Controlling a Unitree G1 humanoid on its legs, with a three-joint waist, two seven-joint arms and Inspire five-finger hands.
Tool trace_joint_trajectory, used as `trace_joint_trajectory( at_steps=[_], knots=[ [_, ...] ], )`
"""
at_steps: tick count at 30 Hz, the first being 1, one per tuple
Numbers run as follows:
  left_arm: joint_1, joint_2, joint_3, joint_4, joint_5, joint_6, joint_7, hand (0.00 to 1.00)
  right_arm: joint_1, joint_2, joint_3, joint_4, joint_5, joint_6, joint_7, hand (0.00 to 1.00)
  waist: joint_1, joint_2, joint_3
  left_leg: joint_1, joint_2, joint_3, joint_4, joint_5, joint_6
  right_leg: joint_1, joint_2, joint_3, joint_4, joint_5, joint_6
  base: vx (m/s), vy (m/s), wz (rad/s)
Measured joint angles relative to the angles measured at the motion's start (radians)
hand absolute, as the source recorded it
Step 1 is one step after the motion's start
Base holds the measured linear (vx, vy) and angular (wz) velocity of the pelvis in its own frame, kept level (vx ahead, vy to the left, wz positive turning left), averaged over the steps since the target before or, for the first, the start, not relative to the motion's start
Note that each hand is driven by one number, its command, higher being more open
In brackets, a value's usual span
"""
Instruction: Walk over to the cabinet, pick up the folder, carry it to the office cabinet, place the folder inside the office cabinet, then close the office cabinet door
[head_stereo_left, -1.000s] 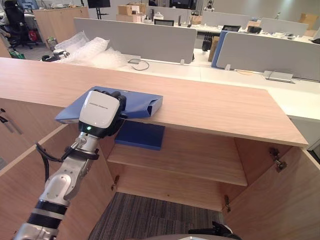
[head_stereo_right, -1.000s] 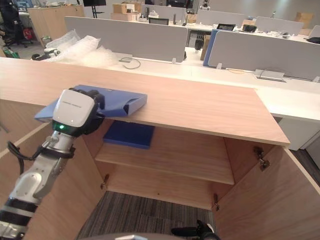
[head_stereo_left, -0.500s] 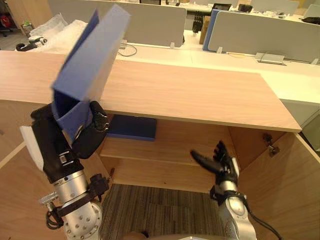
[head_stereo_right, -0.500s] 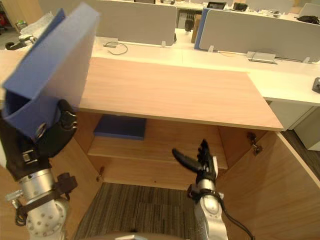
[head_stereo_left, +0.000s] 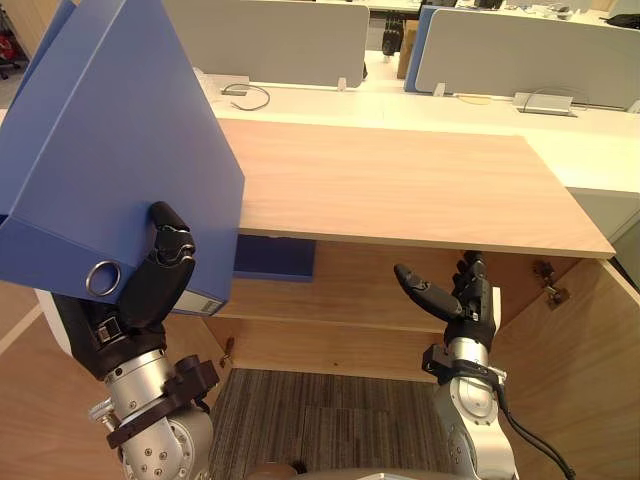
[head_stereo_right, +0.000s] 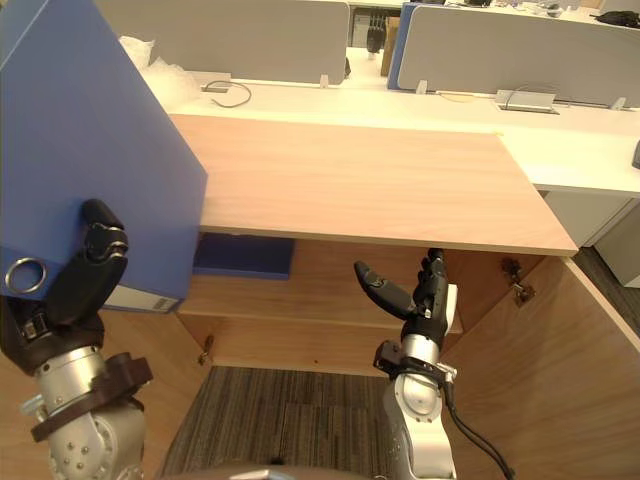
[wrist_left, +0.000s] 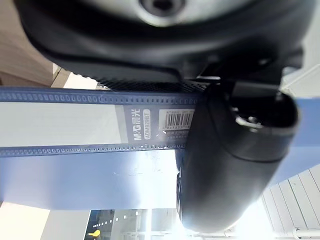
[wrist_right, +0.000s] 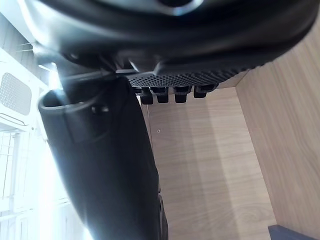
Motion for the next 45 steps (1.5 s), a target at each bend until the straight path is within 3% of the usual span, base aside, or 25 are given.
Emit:
trace_joint_trajectory(
  at_steps=[5,9,14,17,22,25,30,33,39,43,45],
  knots=[
    [0.0,0.026,-0.001,0.007,-0.182,-0.008,-0.113,0.0,-0.014,-0.003,0.002,-0.002,0.029,0.01,0.007,1.0,-0.004,0.002,-0.002,-0.004,-0.001,0.001,0.008,0.0,0.0,-0.01,-0.005,0.01,0.015,-0.003,0.005,-0.03,-0.014,-0.01],
    [0.0,0.038,-0.001,0.019,-0.232,-0.024,-0.194,0.0,-0.031,-0.003,0.005,-0.002,0.083,0.01,0.027,1.0,-0.009,0.006,-0.004,-0.013,-0.004,0.002,0.018,0.0,0.001,-0.022,-0.01,0.026,0.031,-0.008,0.013,-0.05,-0.019,0.0],
    [0.0,0.036,-0.012,0.047,-0.251,-0.044,-0.22,0.0,-0.034,-0.002,0.013,0.0,0.092,0.01,0.042,1.0,-0.01,0.02,-0.013,-0.02,-0.002,0.008,0.022,0.0,0.001,-0.033,-0.008,0.034,0.035,-0.01,0.015,-0.04,-0.018,-0.03],
    [0.003,0.036,-0.011,0.056,-0.251,-0.044,-0.218,0.0,-0.033,-0.01,0.041,0.021,0.099,0.001,0.071,1.0,-0.018,0.016,-0.019,-0.019,0.002,0.012,0.022,0.0,0.0,-0.035,-0.005,0.039,0.034,-0.009,0.015,-0.03,-0.017,-0.06],
    [0.021,0.037,-0.009,0.057,-0.25,-0.041,-0.221,0.0,-0.024,-0.074,0.088,0.178,0.127,-0.045,0.261,1.0,-0.025,-0.018,-0.051,-0.002,0.014,0.033,0.013,-0.003,-0.003,-0.029,0.01,0.057,0.014,-0.003,0.01,-0.03,-0.014,-0.15],
    [0.02,0.036,-0.001,0.057,-0.251,-0.041,-0.224,0.0,-0.02,-0.066,0.111,0.344,0.12,-0.035,0.334,1.0,-0.02,-0.018,-0.061,-0.001,0.014,0.031,0.011,-0.003,-0.004,-0.025,0.011,0.053,0.009,0.0,0.006,-0.06,-0.022,0.02],
    [0.016,0.035,0.013,0.056,-0.26,-0.042,-0.244,0.0,-0.019,-0.044,0.071,0.607,0.043,0.026,0.338,1.0,-0.011,-0.005,-0.058,-0.001,0.003,0.013,-0.003,0.006,-0.007,-0.015,0.002,0.029,0.001,0.003,0.002,-0.05,-0.014,0.12],
    [0.015,0.031,0.013,0.056,-0.272,-0.042,-0.244,0.0,-0.013,-0.046,0.033,0.607,0.006,0.041,0.322,1.0,-0.015,0.013,-0.048,-0.002,0.0,0.009,-0.004,0.013,0.001,-0.015,-0.002,0.025,0.002,0.003,0.003,-0.02,-0.009,0.04],
    [-0.015,0.031,0.012,0.054,-0.272,-0.04,-0.244,0.0,0.031,-0.003,-0.095,0.533,0.009,0.039,0.273,1.0,-0.026,0.014,-0.048,0.002,-0.001,0.012,-0.008,0.013,0.001,-0.016,-0.003,0.028,0.001,0.004,0.004,0.0,-0.002,-0.01],
    [-0.015,0.029,0.012,0.049,-0.271,-0.039,-0.239,0.0,0.144,0.008,-0.124,0.318,-0.003,0.042,0.236,1.0,-0.033,0.024,-0.038,0.016,-0.002,0.038,-0.016,0.008,0.003,-0.022,-0.006,0.056,0.003,0.004,0.004,-0.02,0.004,-0.2],
    [-0.01,0.023,0.01,0.041,-0.269,-0.037,-0.226,0.0,0.211,0.02,-0.12,0.118,-0.058,0.04,0.199,1.0,-0.052,0.029,-0.036,0.018,-0.001,0.062,-0.016,0.003,0.003,-0.041,-0.006,0.084,0.009,0.002,0.002,-0.02,0.012,-0.33]
  ],
)
